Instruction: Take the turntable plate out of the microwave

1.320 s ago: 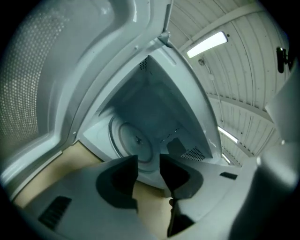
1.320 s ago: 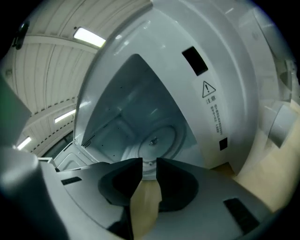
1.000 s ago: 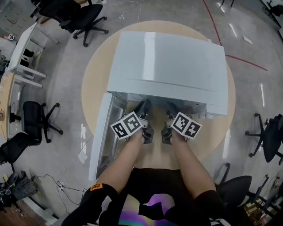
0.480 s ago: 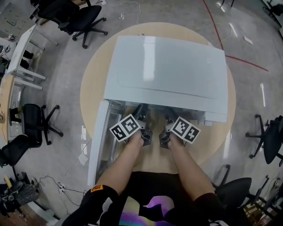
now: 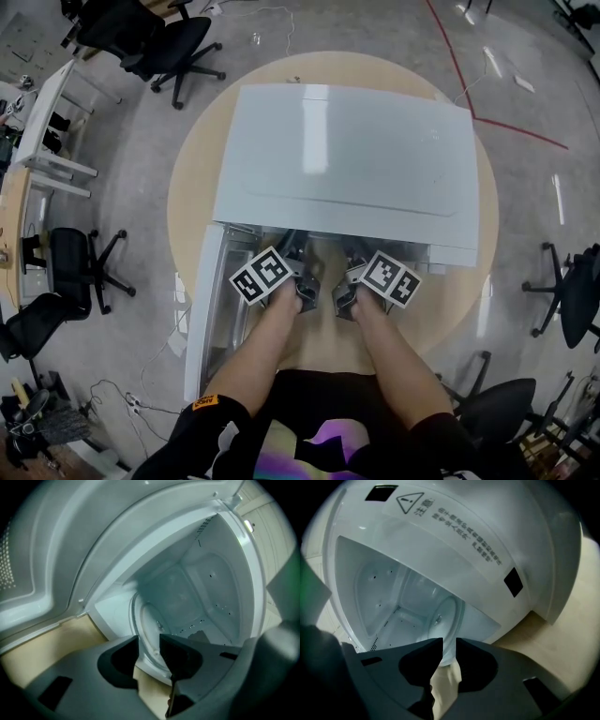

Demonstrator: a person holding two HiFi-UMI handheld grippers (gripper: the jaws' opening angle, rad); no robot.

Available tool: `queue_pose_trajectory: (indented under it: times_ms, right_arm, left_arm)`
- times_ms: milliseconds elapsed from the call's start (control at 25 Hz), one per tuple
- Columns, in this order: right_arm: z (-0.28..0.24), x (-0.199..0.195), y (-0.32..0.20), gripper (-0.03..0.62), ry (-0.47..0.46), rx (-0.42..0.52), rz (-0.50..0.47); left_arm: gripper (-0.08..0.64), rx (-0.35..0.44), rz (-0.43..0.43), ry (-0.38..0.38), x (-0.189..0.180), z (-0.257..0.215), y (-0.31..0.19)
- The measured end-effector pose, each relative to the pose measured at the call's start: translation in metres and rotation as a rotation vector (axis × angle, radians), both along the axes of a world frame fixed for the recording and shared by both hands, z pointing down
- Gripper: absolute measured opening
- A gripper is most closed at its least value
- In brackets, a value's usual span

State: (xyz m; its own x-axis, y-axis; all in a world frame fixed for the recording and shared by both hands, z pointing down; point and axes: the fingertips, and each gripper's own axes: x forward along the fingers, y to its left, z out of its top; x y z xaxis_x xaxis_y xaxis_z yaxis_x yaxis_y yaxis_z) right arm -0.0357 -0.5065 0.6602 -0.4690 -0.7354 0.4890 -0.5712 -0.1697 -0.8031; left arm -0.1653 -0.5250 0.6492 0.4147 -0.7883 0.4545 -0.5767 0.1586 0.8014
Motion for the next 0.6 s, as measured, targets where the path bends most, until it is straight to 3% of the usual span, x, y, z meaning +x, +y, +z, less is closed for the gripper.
queue_pose_trajectory:
  times_ms: [600]
  right_arm:
    - [-0.0023,-0.0056,-0.0046,0.075,-0.051,-0.005,0.002]
  left_arm:
    - [0.138,-0.057,-0.113,0.074,-0.0073,0.0015,-0.0006]
